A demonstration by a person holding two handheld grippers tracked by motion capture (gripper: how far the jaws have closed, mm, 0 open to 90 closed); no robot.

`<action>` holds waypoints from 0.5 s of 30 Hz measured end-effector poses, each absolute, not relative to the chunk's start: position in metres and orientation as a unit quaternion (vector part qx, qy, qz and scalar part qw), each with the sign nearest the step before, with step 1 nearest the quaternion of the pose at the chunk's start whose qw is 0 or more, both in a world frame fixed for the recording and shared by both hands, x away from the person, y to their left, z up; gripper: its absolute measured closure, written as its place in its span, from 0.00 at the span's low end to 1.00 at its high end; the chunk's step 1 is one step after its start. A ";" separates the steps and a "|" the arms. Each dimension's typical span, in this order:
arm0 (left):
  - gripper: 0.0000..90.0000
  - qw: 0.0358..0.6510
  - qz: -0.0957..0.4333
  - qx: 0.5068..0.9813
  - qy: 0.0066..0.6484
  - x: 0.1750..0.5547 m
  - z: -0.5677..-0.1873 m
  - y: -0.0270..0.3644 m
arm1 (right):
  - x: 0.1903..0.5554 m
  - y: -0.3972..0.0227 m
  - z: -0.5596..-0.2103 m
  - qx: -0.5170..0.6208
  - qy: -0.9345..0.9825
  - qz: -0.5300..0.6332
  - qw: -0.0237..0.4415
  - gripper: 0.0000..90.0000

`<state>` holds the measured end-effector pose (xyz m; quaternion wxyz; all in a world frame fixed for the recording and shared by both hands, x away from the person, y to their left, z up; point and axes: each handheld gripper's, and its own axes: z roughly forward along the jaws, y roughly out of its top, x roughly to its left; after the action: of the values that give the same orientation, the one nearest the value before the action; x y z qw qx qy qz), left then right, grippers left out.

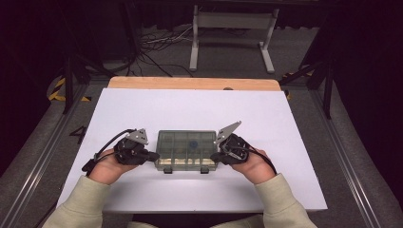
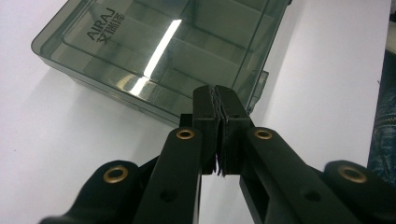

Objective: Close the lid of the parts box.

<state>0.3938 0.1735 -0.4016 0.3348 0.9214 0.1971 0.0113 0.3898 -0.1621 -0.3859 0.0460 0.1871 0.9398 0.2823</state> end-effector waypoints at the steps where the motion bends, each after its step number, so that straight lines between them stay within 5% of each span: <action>1: 0.97 0.334 0.015 0.921 0.198 0.393 -0.402 0.173 | 0.389 -0.163 -0.386 0.187 0.939 0.284 0.046 0.98; 15: 0.99 0.344 0.030 0.915 0.207 0.388 -0.405 0.174 | 0.387 -0.168 -0.390 0.199 0.930 0.305 0.047 0.99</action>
<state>0.3882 0.1738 -0.4048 0.3443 0.9153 0.2068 0.0302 0.3868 -0.1677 -0.3903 0.0466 0.1992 0.9302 0.3047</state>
